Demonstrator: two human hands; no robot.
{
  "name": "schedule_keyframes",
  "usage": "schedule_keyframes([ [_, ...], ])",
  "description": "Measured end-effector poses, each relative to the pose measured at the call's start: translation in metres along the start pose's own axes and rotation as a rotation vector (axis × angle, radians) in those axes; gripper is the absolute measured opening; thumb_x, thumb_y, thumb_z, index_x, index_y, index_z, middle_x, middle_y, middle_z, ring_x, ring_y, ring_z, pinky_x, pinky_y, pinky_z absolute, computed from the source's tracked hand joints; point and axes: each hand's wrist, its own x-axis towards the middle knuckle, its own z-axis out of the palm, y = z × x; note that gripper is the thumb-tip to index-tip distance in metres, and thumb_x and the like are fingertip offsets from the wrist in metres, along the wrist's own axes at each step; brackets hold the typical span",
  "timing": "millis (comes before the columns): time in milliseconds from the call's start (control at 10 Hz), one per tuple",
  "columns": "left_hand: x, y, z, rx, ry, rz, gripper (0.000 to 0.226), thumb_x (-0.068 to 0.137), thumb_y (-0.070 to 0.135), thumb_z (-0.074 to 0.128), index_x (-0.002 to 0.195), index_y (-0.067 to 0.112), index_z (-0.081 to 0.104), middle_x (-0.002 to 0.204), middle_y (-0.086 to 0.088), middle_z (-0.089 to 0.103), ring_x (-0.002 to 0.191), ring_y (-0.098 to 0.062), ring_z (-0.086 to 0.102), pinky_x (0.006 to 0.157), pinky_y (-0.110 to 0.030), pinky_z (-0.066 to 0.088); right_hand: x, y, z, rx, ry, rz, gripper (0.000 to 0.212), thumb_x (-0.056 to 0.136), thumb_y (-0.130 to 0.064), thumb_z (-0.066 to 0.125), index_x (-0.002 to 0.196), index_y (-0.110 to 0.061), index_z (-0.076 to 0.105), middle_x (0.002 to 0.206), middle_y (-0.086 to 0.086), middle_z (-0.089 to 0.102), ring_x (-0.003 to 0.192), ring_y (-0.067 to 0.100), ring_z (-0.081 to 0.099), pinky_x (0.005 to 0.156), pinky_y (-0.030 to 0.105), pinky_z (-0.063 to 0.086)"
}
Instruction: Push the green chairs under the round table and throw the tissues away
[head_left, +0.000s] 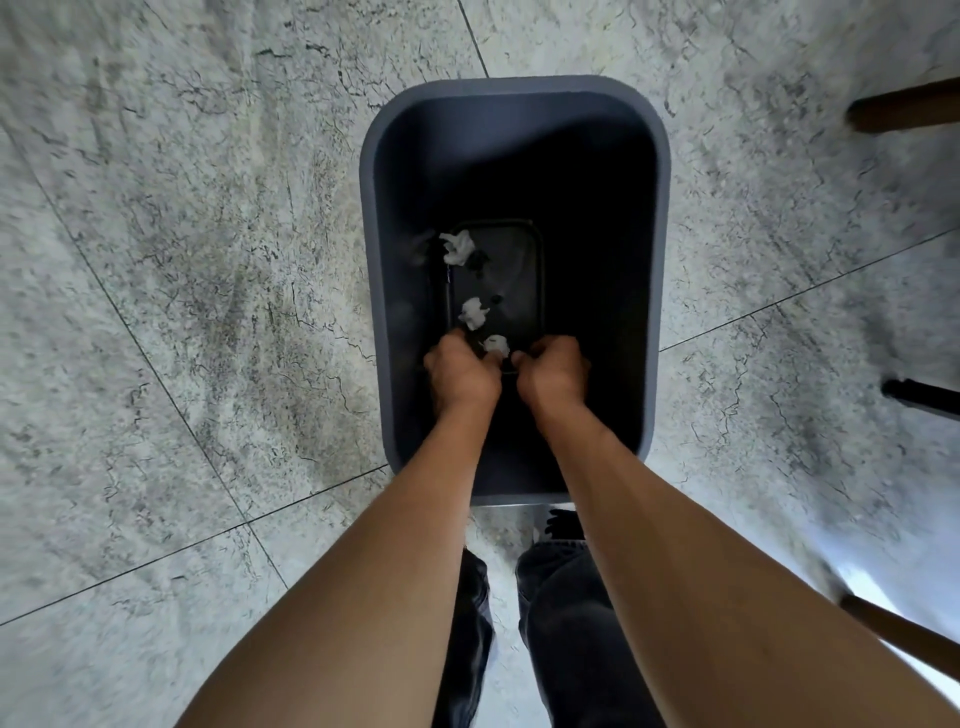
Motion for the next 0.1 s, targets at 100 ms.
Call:
schedule_keyframes([
  [100,-0.014,0.0065,-0.012,-0.03,0.023,0.05,0.04,0.09,0.021,0.072,0.127,0.008,0.063,0.12,-0.019,0.065,0.107,-0.032,0.065,0.094,-0.038,0.055,-0.0204,-0.0088,-0.0152,0.044,-0.018,-0.047,0.02,0.096,-0.017,0.064,0.108,-0.001,0.067,0.108,0.016,0.069,0.096,0.026,0.066,0.076,0.029,0.048],
])
